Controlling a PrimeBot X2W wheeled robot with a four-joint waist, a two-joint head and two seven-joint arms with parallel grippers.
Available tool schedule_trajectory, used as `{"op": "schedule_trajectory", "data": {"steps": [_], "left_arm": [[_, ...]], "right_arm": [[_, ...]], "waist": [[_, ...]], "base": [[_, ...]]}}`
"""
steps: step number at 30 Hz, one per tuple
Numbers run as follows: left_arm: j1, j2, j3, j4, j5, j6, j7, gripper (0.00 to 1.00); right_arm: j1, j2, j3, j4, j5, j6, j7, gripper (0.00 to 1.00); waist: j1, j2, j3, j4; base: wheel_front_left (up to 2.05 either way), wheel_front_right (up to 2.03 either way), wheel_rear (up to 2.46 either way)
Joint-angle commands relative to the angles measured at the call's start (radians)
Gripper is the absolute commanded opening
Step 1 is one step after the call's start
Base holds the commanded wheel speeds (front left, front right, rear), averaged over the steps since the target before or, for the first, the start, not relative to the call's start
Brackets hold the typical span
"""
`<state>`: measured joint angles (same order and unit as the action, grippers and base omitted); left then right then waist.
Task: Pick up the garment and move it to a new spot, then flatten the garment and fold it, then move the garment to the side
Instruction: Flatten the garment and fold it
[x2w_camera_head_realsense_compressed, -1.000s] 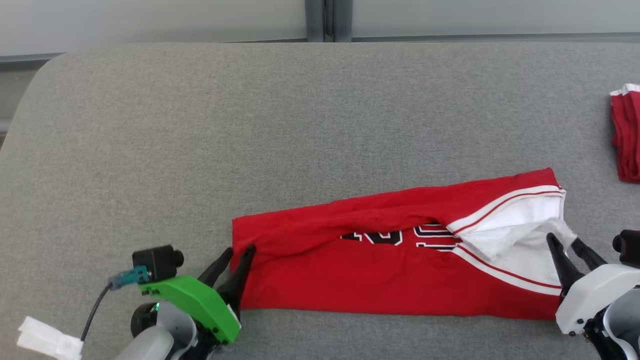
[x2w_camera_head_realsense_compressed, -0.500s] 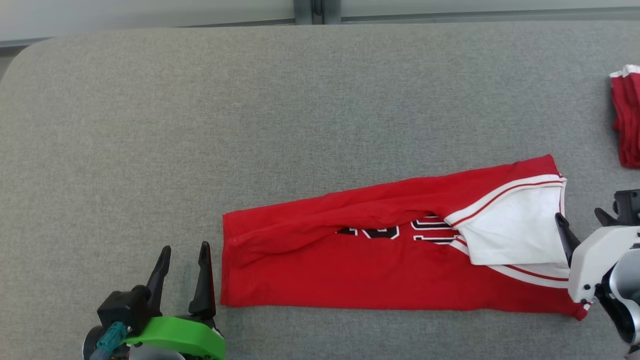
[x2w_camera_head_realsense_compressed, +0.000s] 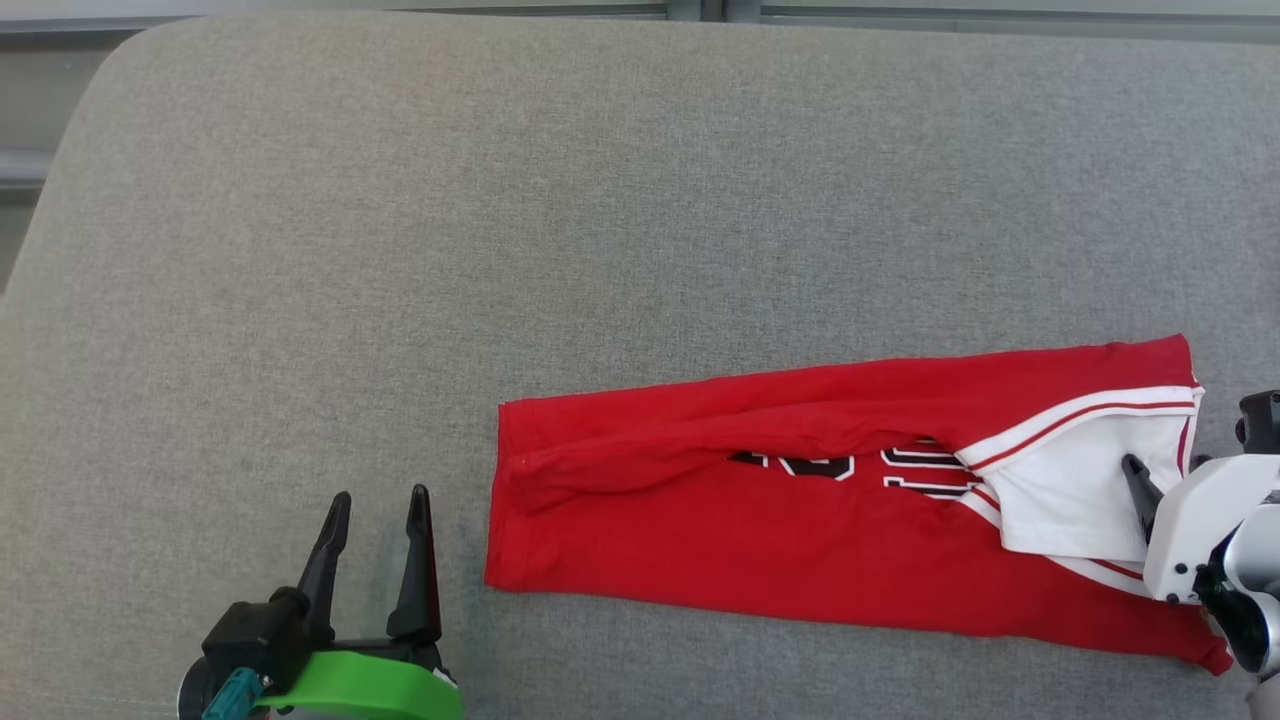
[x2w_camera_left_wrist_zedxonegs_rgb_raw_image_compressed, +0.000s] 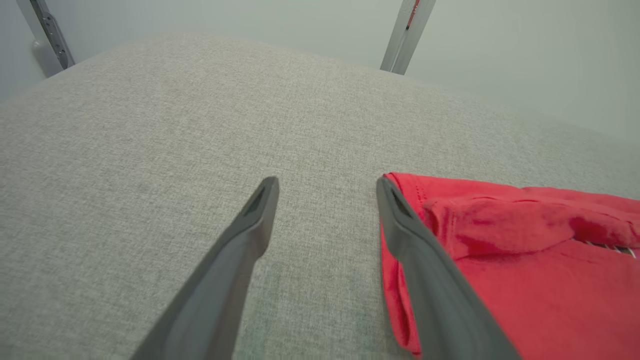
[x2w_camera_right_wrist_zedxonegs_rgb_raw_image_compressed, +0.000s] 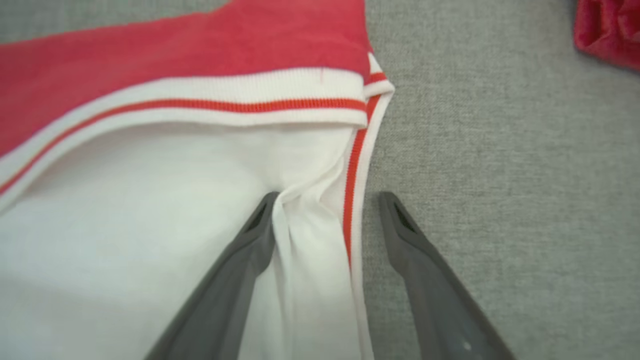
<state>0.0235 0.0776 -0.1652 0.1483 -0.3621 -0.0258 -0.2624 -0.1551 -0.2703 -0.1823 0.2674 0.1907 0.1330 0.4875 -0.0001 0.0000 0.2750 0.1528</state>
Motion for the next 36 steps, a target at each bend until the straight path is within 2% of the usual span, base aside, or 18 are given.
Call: {"op": "schedule_trajectory", "data": {"steps": [1,2,3,5,10,13,17,20,22,26,28,31,36], "left_arm": [[0.012,-0.005,0.016,0.008,0.016,-0.013,-0.003,1.00],[0.015,-0.010,0.023,0.011,0.023,-0.021,-0.003,1.00],[0.019,-0.014,0.031,0.013,0.032,-0.029,-0.003,1.00],[0.031,-0.019,0.042,0.020,0.041,-0.040,-0.003,1.00],[0.064,-0.024,0.056,0.035,0.065,-0.060,-0.003,1.00],[0.080,-0.026,0.052,0.042,0.069,-0.063,-0.003,1.00],[0.100,-0.026,0.038,0.041,0.043,-0.049,-0.003,1.00],[0.113,-0.026,0.023,0.036,0.031,-0.034,-0.003,1.00],[0.120,-0.026,0.012,0.034,0.025,-0.025,-0.003,1.00],[0.126,-0.026,-0.005,0.037,0.012,-0.015,-0.003,1.00],[0.124,-0.026,-0.010,0.037,0.013,-0.008,-0.003,1.00],[0.117,-0.026,-0.019,0.043,0.015,-0.008,-0.003,1.00],[0.109,-0.026,-0.022,0.052,0.032,-0.011,-0.003,1.00]], "right_arm": [[0.046,0.023,0.010,0.079,0.031,-0.004,0.045,0.87],[0.048,0.032,0.023,0.087,0.052,-0.003,0.044,0.68],[0.045,0.047,0.042,0.092,0.101,-0.002,0.039,0.00],[0.033,0.075,0.043,0.098,0.211,0.002,0.037,0.00],[-0.009,-0.039,-0.069,0.079,0.322,-0.004,0.044,0.00],[-0.020,-0.126,-0.177,0.055,0.339,-0.003,0.090,0.00],[-0.015,-0.205,-0.286,0.009,0.323,-0.002,0.157,0.00],[-0.011,-0.220,-0.268,-0.073,0.344,-0.002,0.205,0.00],[0.004,-0.203,-0.216,-0.148,0.370,-0.002,0.237,0.00],[0.046,-0.124,-0.061,-0.291,0.425,-0.002,0.285,0.00],[0.074,-0.076,0.017,-0.332,0.417,-0.002,0.283,0.00],[0.100,0.014,0.133,-0.333,0.380,-0.002,0.241,0.00],[0.088,0.157,0.225,-0.221,0.309,-0.002,0.098,0.00]], "waist": [[0.0001,0.0000,-0.011,0.005],[0.0001,0.0000,-0.017,0.006],[0.0001,0.0000,-0.024,0.007],[0.0001,0.0000,-0.044,0.006],[0.0001,0.0000,-0.103,0.010],[0.0001,0.0000,-0.142,0.027],[0.0001,0.0000,-0.176,0.056],[0.0001,0.0000,-0.190,0.069],[0.0001,0.0000,-0.196,0.074],[0.0001,0.0000,-0.201,0.078],[0.0001,0.0000,-0.199,0.078],[0.0001,0.0000,-0.194,0.074],[0.0001,0.0000,-0.188,0.069]], "base": [[0.00,0.00,0.00],[0.00,0.00,0.00],[0.00,0.00,0.00],[0.00,0.00,0.00],[0.00,0.00,0.00],[0.00,0.00,0.00],[0.00,0.00,0.00],[0.00,0.00,0.00],[0.00,0.00,0.00],[0.00,0.00,0.00],[0.00,0.00,0.00],[0.00,0.00,0.00],[0.00,0.00,0.00]]}}
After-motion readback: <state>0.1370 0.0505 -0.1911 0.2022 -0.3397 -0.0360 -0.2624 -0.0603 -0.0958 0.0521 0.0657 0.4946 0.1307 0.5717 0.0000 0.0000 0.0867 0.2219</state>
